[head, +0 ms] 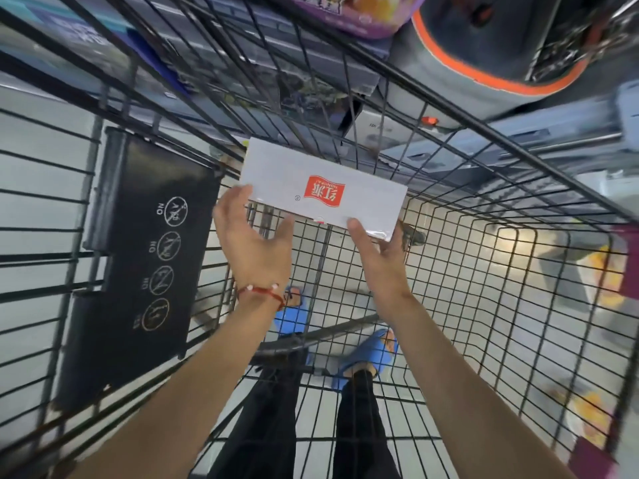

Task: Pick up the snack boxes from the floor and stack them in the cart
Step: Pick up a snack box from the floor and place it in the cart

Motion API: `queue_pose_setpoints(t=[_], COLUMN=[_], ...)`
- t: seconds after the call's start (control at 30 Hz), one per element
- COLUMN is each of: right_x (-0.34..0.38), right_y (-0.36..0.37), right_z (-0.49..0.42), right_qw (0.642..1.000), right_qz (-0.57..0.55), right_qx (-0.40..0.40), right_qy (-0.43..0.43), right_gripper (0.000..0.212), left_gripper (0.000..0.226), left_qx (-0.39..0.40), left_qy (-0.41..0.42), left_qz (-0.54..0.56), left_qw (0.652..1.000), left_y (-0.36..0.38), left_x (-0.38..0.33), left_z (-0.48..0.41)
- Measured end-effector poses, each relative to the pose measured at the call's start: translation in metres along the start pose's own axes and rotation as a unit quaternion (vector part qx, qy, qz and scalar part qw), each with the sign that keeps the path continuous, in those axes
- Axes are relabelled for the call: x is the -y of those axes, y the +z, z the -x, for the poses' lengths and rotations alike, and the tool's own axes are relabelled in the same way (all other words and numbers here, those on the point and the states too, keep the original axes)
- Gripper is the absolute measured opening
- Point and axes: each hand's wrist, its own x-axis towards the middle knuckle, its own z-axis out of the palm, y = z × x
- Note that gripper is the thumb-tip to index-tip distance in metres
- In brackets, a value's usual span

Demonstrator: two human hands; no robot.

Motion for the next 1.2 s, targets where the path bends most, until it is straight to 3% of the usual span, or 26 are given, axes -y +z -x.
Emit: queue_pose_setpoints(t=[0.13,0.17,0.23,0.3,0.4,0.6,0.83,0.97,1.2], right_x=[-0.006,-0.006,-0.006,-0.004,-0.001,0.002,0.003,0.006,0.008], right_y=[0.005,0.006,0.007,0.008,0.008,0.006,0.002,0.005,0.003], right_z=[0.004,0.003,0.003,0.002,0.002,0.006,0.006,0.006,0.026], right_qw=[0.999,0.999,0.999,0.999,0.998,0.999,1.0,1.0,0.998], right_qz=[-0.031,-0.037,-0.038,-0.034,-0.041,-0.037,-0.021,-0.003,-0.053], right_qx=[0.002,-0.006,-0.019,-0.026,-0.025,-0.007,0.003,0.006,-0.042], right_qy=[0.034,0.033,0.033,0.031,0.035,0.018,0.012,0.013,0.015], right_gripper=[0.067,0.068,0.071,0.074,0.073,0.072,0.064,0.07,0.053], left_gripper=[0.087,0.082,0.053,0.041,0.055,0.047,0.064,0.082,0.034], left_qx=[0.007,0.03,0.079,0.09,0.087,0.06,0.052,0.061,0.14], left_qy=[-0.194,-0.245,-0.29,-0.302,-0.309,-0.28,-0.256,-0.268,-0.304], left_qz=[0.113,0.17,0.244,0.267,0.326,0.365,0.33,0.279,0.266], left_qw=[0.974,0.954,0.922,0.911,0.889,0.886,0.907,0.92,0.904], left_y=[0.003,0.004,0.008,0.011,0.017,0.023,0.023,0.02,0.001], left_x=[0.005,0.004,0.004,0.001,-0.005,0.0,0.01,0.016,0.001], left_z=[-0.008,-0.014,-0.025,-0.029,-0.028,-0.024,-0.024,-0.024,-0.001])
